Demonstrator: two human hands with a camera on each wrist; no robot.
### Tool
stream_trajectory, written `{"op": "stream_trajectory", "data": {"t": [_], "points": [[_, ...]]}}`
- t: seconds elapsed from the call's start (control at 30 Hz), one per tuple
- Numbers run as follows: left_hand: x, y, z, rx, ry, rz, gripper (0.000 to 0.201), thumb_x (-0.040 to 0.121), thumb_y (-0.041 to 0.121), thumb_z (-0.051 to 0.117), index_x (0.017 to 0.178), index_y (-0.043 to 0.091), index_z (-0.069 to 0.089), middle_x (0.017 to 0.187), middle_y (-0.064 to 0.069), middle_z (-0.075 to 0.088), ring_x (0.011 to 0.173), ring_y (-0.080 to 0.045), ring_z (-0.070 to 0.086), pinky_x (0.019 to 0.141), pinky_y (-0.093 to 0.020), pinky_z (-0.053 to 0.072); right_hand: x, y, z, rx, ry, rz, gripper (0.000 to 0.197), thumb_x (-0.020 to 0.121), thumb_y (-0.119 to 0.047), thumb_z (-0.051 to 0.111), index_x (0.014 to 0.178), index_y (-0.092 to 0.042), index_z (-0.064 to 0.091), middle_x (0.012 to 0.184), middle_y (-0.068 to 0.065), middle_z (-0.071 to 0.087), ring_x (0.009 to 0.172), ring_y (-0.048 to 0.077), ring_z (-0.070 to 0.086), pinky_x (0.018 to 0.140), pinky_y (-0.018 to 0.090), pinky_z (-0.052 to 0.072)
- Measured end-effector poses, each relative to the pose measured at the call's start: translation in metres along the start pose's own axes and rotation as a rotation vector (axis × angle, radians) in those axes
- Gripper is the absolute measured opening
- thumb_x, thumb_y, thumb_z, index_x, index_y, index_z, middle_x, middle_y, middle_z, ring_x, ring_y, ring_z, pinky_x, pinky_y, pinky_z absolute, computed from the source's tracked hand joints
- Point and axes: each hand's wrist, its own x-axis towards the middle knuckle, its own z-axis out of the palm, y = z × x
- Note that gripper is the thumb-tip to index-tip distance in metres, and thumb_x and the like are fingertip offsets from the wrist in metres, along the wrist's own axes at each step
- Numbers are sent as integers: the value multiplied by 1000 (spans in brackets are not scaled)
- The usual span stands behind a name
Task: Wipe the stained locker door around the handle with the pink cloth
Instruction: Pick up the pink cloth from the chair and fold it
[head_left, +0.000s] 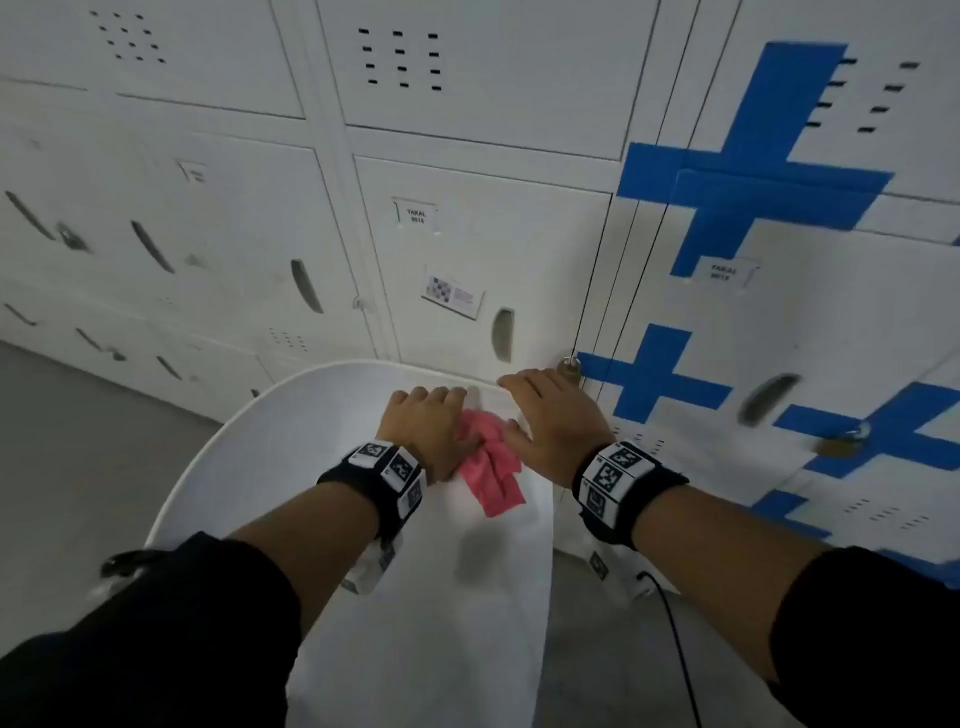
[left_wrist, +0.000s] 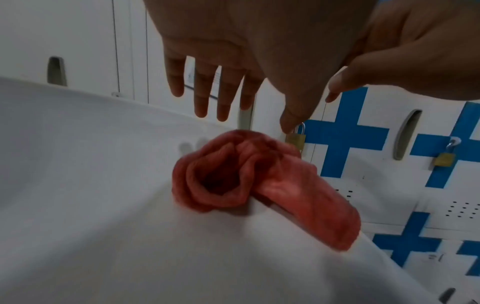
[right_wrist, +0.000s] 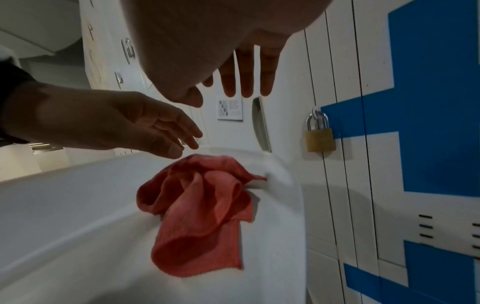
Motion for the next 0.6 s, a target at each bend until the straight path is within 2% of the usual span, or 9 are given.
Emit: {"op": "stream_trajectory", "data": {"t": [0.17,0.27,0.37,0.47,0.6], "points": [[2,-11,24,16,-28,11,61,86,55,50,132,16,44,131,-5,56,118,-30,51,100,-43,38,-1,1,24,-17,-39,24,46,81,-28,52,124,-11,55,112,6,64,101,25,57,81,43,52],[5,-15,29,13,-40,22,55,89,47,50,132,14,45,129,-7,57,117,-31,51,99,-43,38,-1,-2,28,-26,-27,28,46,81,-31,48,122,-11,56,111,5,64,99,25,58,80,42,52],[9,-15,28,33,-23,48,38,92,39,46,119,13,51,120,-8,61,112,-30,53,97,-42,40,-2,-2,31,-24,-33,44,44,81,-28,53,122,-11,56,111,6,64,100,25,58,81,42,52],[12,-14,21,37,-1,63,35,93,34,43,116,10,52,117,-9,63,109,-31,53,95,-41,39,-2,-2,27,-23,-31,66,45,81,-28,56,122,-12,56,112,6,64,101,25,58,82,42,52],[16,-8,1,7,63,135,30,91,36,45,107,12,52,110,-9,64,103,-32,54,91,-41,39,-3,-3,12,-23,-38,111,50,86,-39,39,127,-13,53,117,4,63,104,23,57,87,40,51]]}}
